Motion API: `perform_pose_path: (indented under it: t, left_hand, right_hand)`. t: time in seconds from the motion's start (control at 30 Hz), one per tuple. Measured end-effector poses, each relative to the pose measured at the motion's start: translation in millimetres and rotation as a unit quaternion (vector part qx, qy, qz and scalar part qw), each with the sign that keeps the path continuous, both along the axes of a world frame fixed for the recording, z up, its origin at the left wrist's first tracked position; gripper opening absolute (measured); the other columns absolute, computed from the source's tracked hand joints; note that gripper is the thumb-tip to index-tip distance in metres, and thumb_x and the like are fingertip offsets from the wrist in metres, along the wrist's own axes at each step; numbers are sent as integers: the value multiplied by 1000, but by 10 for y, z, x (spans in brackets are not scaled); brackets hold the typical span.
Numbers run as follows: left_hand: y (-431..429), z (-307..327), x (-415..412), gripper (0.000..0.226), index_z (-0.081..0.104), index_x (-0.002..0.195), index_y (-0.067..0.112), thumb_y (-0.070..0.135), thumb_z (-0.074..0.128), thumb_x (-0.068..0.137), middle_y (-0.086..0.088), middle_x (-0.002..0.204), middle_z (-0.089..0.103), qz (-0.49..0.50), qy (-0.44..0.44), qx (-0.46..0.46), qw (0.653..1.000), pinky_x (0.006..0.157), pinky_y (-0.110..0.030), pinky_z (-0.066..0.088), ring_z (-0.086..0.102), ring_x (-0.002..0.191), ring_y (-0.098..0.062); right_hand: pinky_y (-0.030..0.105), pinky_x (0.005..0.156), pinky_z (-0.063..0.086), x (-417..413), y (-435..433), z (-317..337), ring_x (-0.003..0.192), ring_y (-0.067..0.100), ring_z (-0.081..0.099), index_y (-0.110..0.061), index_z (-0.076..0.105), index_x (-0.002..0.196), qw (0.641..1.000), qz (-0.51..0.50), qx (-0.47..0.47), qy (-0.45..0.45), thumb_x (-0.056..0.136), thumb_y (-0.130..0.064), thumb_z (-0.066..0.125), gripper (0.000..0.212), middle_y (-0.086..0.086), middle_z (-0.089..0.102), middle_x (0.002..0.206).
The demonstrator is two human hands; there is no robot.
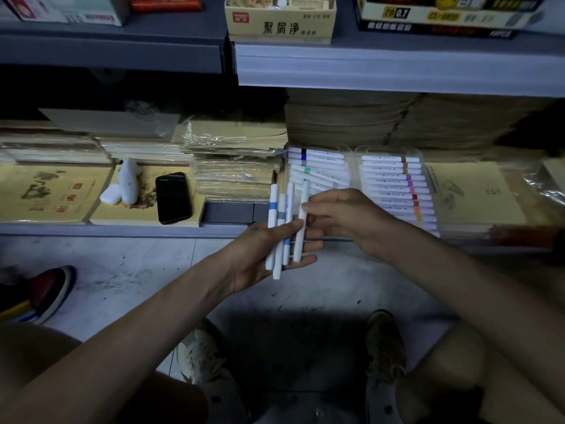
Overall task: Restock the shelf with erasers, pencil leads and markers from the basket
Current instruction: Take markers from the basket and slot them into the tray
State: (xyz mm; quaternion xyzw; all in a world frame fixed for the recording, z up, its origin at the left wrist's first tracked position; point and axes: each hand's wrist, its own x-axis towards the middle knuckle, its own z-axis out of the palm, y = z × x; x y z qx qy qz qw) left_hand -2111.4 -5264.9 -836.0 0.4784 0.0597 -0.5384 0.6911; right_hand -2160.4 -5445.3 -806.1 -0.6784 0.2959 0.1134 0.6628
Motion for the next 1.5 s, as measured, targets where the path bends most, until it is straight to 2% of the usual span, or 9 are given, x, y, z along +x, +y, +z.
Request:
perform_pose_path:
  t: [0.1,0.27,0.5,0.7,0.87,1.03,1.23,1.37,1.5]
  left_hand:
    - [45,-96,26,31,65,131,5,18,53,107,-18,118,75,33,-41,61,997,94,-45,60,74,108,-30]
    - [111,-185,102,30,65,126,0,20,54,107,-1,68,56,87,-74,122,986,47,-24,46,49,55,-13]
    - [73,-133,95,15,56,115,10,22,50,107,4,60,36,95,-98,126,983,40,-21,25,25,47,-8]
    - [70,-100,83,22,61,118,3,19,49,108,-6,74,62,96,-99,91,986,51,-27,53,55,57,-15]
    - [61,-27,62,31,64,130,7,23,50,108,-13,108,75,73,-22,11,997,73,-34,64,76,85,-22]
    - [26,63,-2,31,68,128,14,30,56,104,-12,108,77,10,-27,20,999,67,-28,62,74,75,-15]
    - [-21,99,-44,33,65,130,7,27,53,106,-18,119,75,-6,-1,17,1000,84,-38,64,77,99,-28]
    - [27,-3,8,30,66,127,8,24,49,109,-15,111,76,39,-35,69,996,77,-38,66,78,90,-27]
    - [83,-110,98,27,69,119,11,30,55,106,-3,76,62,60,-127,164,976,45,-23,46,55,51,-11]
  right_hand:
    - [35,85,62,69,-146,-5,90,22,77,-2,68,108,996,-83,5,-38,98,-13,66,15,14,78,98]
    - [24,73,51,146,-284,-241,85,10,69,-17,75,106,894,4,-432,-119,95,-20,67,14,-2,74,96]
    - [38,90,53,189,-165,-686,107,26,62,-10,72,120,826,169,-514,-156,91,-5,66,30,7,65,115]
    - [40,83,52,195,-205,-774,103,30,61,-12,74,107,775,180,-583,-166,85,-8,78,23,7,68,105]
    - [35,76,51,210,-129,-666,91,22,63,-15,76,97,833,78,-524,-161,91,-30,73,16,3,68,93]
    - [28,75,51,127,84,-188,81,10,67,-13,80,92,988,25,-144,-57,94,-44,67,34,-1,76,85]
    - [30,75,51,-1,-41,-139,83,17,66,-5,77,103,997,-39,35,-52,89,-26,77,25,4,72,85]
    - [35,76,57,73,-213,-97,86,22,73,-3,74,104,987,-113,-38,-105,94,-18,72,18,8,76,92]
    - [36,73,55,86,-265,-148,84,19,69,-13,69,110,867,91,-444,-208,101,-27,61,18,1,72,95]
